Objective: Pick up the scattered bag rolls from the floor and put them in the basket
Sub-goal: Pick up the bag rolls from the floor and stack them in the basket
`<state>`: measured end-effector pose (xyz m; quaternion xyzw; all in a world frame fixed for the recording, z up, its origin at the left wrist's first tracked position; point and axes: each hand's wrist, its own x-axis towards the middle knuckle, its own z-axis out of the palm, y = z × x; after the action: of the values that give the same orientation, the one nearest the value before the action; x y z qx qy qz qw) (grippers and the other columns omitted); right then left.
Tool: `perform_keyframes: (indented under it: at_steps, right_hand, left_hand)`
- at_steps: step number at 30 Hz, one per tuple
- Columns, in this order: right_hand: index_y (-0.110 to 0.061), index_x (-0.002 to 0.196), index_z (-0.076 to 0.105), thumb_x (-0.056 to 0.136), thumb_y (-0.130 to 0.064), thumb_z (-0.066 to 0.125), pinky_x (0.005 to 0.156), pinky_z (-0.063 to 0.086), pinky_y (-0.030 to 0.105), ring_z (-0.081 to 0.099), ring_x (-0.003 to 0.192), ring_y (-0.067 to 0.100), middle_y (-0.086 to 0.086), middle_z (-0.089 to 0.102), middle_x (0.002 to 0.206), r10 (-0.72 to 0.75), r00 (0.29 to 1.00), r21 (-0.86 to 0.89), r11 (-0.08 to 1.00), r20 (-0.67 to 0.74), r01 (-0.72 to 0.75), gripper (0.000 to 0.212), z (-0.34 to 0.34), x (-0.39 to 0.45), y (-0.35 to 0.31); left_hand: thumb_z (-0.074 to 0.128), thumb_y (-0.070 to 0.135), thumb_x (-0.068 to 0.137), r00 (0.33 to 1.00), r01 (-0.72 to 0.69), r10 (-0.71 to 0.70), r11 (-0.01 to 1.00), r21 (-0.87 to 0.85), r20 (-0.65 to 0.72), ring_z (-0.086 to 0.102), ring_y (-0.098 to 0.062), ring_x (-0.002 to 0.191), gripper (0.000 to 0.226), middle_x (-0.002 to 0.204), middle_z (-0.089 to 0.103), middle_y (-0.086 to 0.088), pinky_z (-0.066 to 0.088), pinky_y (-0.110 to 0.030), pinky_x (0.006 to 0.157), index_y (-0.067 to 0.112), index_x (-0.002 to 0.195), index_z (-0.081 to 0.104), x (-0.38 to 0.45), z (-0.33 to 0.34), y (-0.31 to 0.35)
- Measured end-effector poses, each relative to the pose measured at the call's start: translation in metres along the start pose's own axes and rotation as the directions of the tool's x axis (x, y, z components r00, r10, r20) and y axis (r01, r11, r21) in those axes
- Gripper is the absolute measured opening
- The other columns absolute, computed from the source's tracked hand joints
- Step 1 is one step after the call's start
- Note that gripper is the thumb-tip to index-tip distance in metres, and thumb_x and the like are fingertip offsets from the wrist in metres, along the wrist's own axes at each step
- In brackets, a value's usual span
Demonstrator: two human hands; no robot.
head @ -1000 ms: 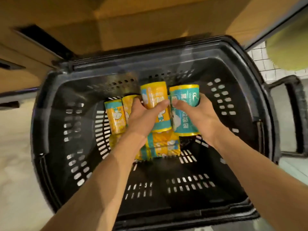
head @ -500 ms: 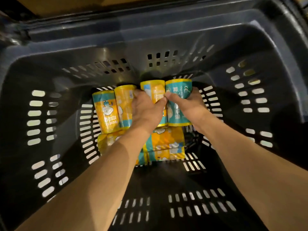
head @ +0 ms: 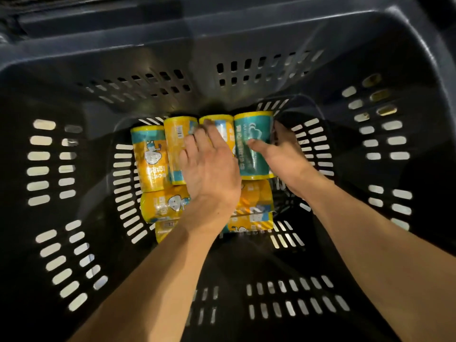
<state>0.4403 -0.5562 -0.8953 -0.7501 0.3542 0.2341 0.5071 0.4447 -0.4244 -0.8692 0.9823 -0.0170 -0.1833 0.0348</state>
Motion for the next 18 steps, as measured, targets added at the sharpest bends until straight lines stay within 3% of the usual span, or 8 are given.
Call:
perform_keyframes:
  at_steps: [4, 8, 12, 14, 16, 18]
  right_hand:
    - [-0.034, 0.117, 0.056, 0.085, -0.041, 0.071, 0.097, 0.055, 0.044, 0.067, 0.107, 0.019, -0.004, 0.068, 0.117, -0.008, 0.998, 0.018, 1.000, 0.065, 0.006, 0.036, 0.002, 0.000, -0.004]
    - [-0.039, 0.109, 0.056, 0.079, -0.049, 0.072, 0.095, 0.056, 0.044, 0.068, 0.105, 0.018, -0.007, 0.068, 0.113, -0.009, 0.999, -0.014, 1.000, 0.040, 0.010, 0.035, 0.000, -0.001, -0.006]
    - [-0.044, 0.116, 0.053, 0.062, -0.067, 0.065, 0.097, 0.055, 0.045, 0.064, 0.113, 0.019, -0.001, 0.061, 0.127, -0.014, 1.000, -0.033, 0.999, -0.015, 0.014, 0.060, -0.009, -0.007, -0.008]
    - [-0.034, 0.126, 0.056, 0.075, -0.055, 0.068, 0.095, 0.054, 0.038, 0.062, 0.112, 0.016, 0.001, 0.059, 0.129, -0.049, 0.999, -0.107, 0.993, -0.011, 0.047, 0.056, -0.019, -0.026, -0.023]
    - [-0.022, 0.135, 0.056, 0.091, -0.037, 0.067, 0.083, 0.049, 0.023, 0.059, 0.110, 0.016, 0.003, 0.058, 0.130, -0.080, 0.997, -0.185, 0.980, -0.013, 0.077, 0.047, -0.034, -0.049, -0.043]
    - [-0.015, 0.131, 0.061, 0.095, -0.026, 0.063, 0.070, 0.046, 0.021, 0.060, 0.101, 0.017, 0.006, 0.065, 0.125, -0.105, 0.994, -0.259, 0.961, -0.013, 0.098, 0.038, -0.048, -0.071, -0.064]
  left_hand:
    - [0.065, 0.031, 0.092, 0.993, -0.112, 0.113, 0.993, -0.030, 0.016, 0.042, -0.032, 0.129, 0.076, 0.140, 0.047, -0.013, 0.039, -0.042, 0.103, 0.005, 0.152, 0.027, 0.003, -0.004, -0.012]
    - [0.059, 0.040, 0.095, 0.979, -0.199, 0.200, 0.979, -0.032, 0.039, 0.039, -0.030, 0.129, 0.073, 0.142, 0.043, -0.012, 0.035, -0.040, 0.107, 0.009, 0.152, 0.026, 0.009, -0.009, -0.025]
    - [0.061, 0.040, 0.094, 0.964, -0.250, 0.251, 0.968, -0.028, 0.087, 0.040, -0.031, 0.129, 0.063, 0.140, 0.043, -0.012, 0.034, -0.041, 0.105, 0.014, 0.145, 0.034, 0.010, -0.025, -0.036]
    - [0.061, 0.039, 0.093, 0.957, -0.266, 0.268, 0.963, -0.033, 0.107, 0.041, -0.032, 0.129, 0.059, 0.140, 0.044, -0.013, 0.036, -0.042, 0.104, 0.014, 0.142, 0.038, 0.006, -0.043, -0.043]
    - [0.060, 0.040, 0.094, 0.948, -0.288, 0.289, 0.957, -0.028, 0.134, 0.043, -0.032, 0.129, 0.058, 0.140, 0.045, -0.012, 0.036, -0.043, 0.103, 0.015, 0.142, 0.040, 0.000, -0.068, -0.049]
    - [0.057, 0.042, 0.095, 0.929, -0.331, 0.326, 0.944, 0.001, 0.178, 0.044, -0.032, 0.128, 0.055, 0.138, 0.047, -0.010, 0.037, -0.044, 0.102, 0.016, 0.141, 0.043, -0.009, -0.101, -0.055]
